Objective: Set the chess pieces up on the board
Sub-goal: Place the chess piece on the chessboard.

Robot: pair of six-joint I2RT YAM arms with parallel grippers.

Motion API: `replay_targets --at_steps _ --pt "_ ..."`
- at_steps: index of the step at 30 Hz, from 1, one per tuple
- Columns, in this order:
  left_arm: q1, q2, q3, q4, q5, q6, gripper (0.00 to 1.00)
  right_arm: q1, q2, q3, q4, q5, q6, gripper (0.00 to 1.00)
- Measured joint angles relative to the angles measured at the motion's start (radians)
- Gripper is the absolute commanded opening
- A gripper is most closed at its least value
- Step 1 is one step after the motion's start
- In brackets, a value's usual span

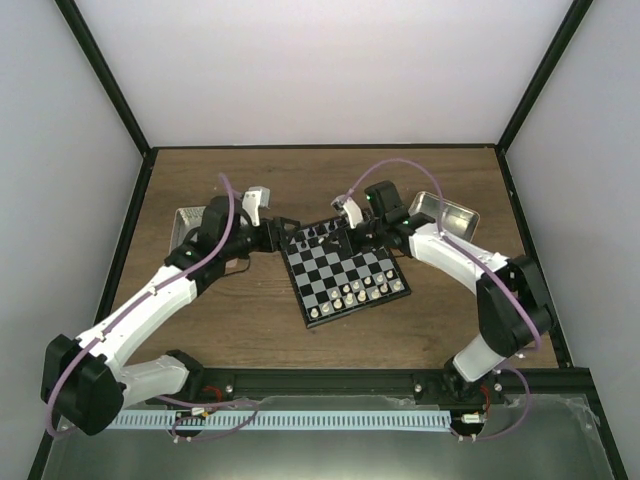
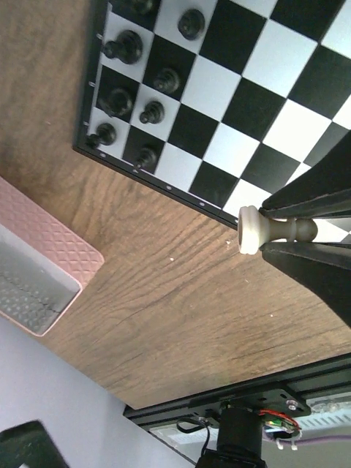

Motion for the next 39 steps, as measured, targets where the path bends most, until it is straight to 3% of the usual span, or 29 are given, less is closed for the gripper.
replay_targets --at_steps 5,19,39 --pt "0.015 -0.002 -0.031 0.014 0.008 -0.019 0.67 0.016 0.053 0.037 -0.068 0.012 0.042 0.11" --pt "0.019 -0.067 -0.049 -0.047 -0.135 0.031 0.67 0.051 0.192 0.187 -0.390 0.048 0.441 0.11" --pt "0.019 -0.194 -0.060 -0.145 -0.248 0.104 0.68 0.119 0.417 0.449 -0.642 0.019 0.715 0.11"
